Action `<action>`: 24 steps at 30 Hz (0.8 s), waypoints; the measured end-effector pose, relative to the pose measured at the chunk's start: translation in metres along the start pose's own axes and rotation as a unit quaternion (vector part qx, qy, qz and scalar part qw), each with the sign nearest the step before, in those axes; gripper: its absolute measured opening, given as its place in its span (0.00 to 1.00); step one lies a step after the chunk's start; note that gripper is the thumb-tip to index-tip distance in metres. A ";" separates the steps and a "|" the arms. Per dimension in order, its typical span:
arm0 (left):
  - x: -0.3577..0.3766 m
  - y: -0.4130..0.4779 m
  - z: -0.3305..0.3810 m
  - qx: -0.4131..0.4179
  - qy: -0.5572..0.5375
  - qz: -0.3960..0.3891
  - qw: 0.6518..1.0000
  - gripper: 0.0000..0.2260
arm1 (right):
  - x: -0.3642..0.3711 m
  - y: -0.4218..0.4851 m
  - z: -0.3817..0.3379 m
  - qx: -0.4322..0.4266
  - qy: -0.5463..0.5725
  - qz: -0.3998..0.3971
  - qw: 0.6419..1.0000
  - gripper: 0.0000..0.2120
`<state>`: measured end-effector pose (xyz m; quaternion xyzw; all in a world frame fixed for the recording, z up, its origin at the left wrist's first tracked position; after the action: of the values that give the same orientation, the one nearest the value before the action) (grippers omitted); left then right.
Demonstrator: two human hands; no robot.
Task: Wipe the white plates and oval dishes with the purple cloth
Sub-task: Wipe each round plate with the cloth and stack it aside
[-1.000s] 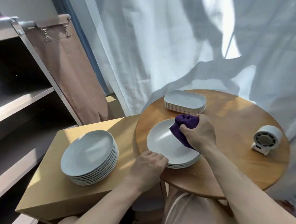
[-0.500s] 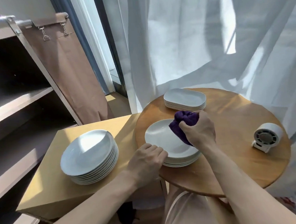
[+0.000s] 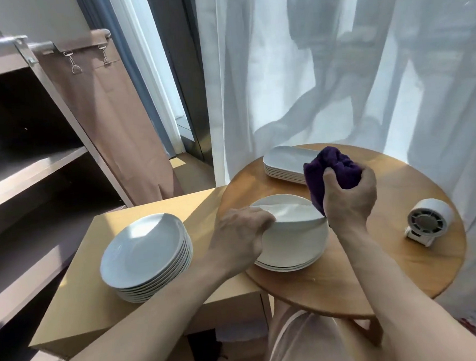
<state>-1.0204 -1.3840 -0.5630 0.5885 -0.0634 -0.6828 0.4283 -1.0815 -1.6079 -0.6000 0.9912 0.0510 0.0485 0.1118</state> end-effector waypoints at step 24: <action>0.035 -0.002 -0.080 -0.566 -0.476 0.105 0.666 0.10 | 0.013 0.002 0.032 0.140 0.007 -0.008 0.990 0.12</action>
<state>-0.9502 -1.3727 -0.6145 -0.1819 0.0786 -0.7253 0.6593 -1.0650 -1.6155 -0.6296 0.9963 0.0658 0.0465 -0.0282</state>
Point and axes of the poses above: each hand's wrist, its own y-axis towards the middle knuckle, its own x-axis out of the palm, z = x × y, the point moved 6 cm from there along y, towards the middle knuckle, and after that the axes turned 13 degrees about z, right-handed, at the moved point
